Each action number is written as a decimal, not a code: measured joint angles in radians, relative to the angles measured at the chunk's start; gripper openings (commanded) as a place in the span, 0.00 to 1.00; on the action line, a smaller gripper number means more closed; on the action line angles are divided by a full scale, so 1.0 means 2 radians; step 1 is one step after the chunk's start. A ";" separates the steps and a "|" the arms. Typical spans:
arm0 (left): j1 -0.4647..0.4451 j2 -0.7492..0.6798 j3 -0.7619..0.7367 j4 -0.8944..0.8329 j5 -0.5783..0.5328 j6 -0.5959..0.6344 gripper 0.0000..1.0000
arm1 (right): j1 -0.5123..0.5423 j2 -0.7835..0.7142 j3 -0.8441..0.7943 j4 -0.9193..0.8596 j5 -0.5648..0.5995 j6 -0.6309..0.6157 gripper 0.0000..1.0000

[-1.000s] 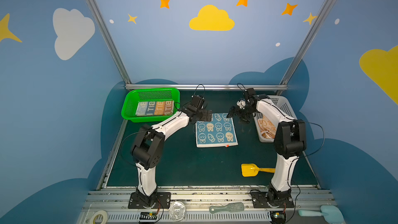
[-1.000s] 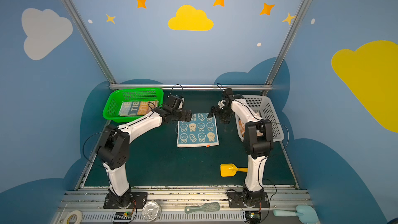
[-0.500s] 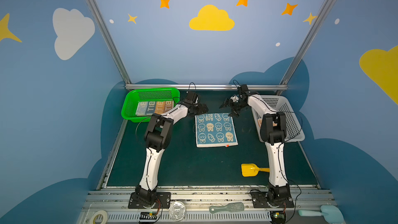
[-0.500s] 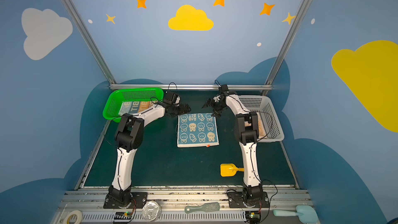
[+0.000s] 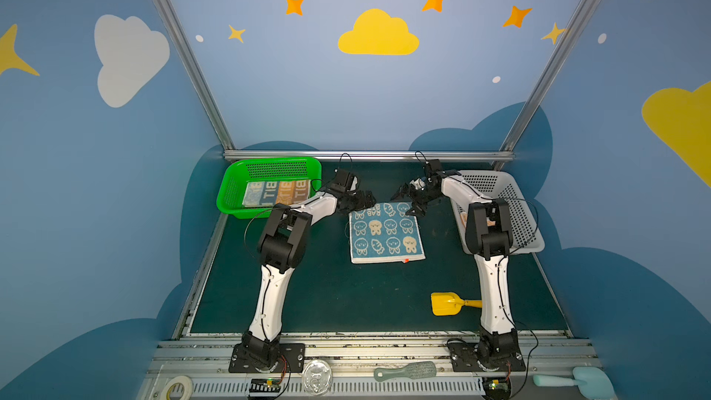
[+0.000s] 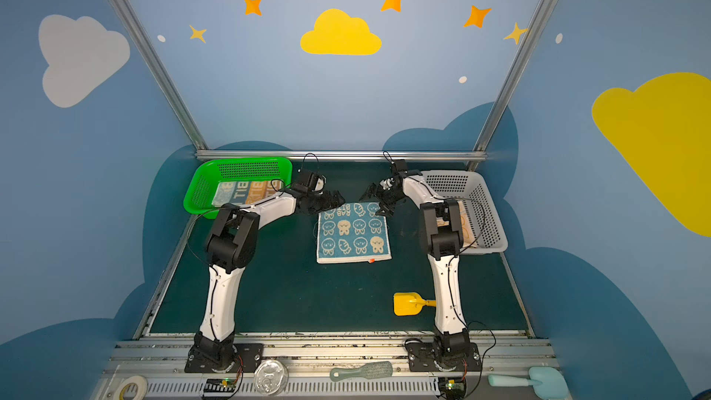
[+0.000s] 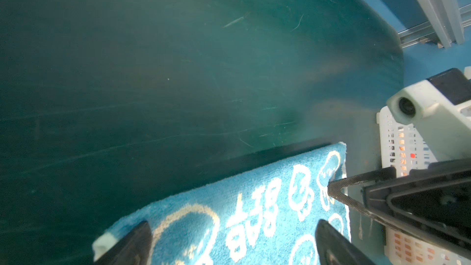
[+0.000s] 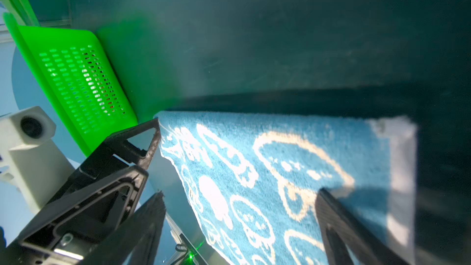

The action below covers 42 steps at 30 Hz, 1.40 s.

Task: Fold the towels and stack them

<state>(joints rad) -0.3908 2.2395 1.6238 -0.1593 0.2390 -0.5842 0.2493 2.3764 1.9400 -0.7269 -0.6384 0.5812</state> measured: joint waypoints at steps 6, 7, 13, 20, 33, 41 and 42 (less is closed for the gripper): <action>-0.002 -0.024 -0.043 0.020 0.000 0.006 1.00 | 0.001 -0.030 -0.055 0.025 -0.003 -0.007 0.92; -0.002 -0.028 -0.049 0.023 0.000 0.007 1.00 | 0.001 -0.036 -0.065 0.028 -0.003 -0.009 0.92; -0.013 -0.061 -0.099 0.031 -0.017 0.010 1.00 | 0.004 -0.078 -0.139 0.054 -0.004 -0.016 0.92; -0.027 -0.083 -0.126 0.024 -0.039 0.019 1.00 | 0.014 -0.132 -0.229 0.087 -0.001 -0.021 0.92; -0.029 -0.113 -0.143 -0.038 -0.072 0.044 1.00 | 0.038 -0.224 -0.377 0.159 0.002 -0.012 0.92; -0.028 -0.120 -0.146 -0.049 -0.076 0.049 1.00 | 0.050 -0.256 -0.423 0.187 0.005 0.000 0.92; -0.028 -0.126 -0.149 -0.051 -0.076 0.049 1.00 | 0.051 -0.258 -0.424 0.187 0.005 0.001 0.92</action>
<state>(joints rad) -0.4477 1.9884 1.3251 -0.2623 0.0868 -0.4866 0.3515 1.8610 1.0912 -0.3534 -0.6285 0.5823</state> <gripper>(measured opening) 0.996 0.920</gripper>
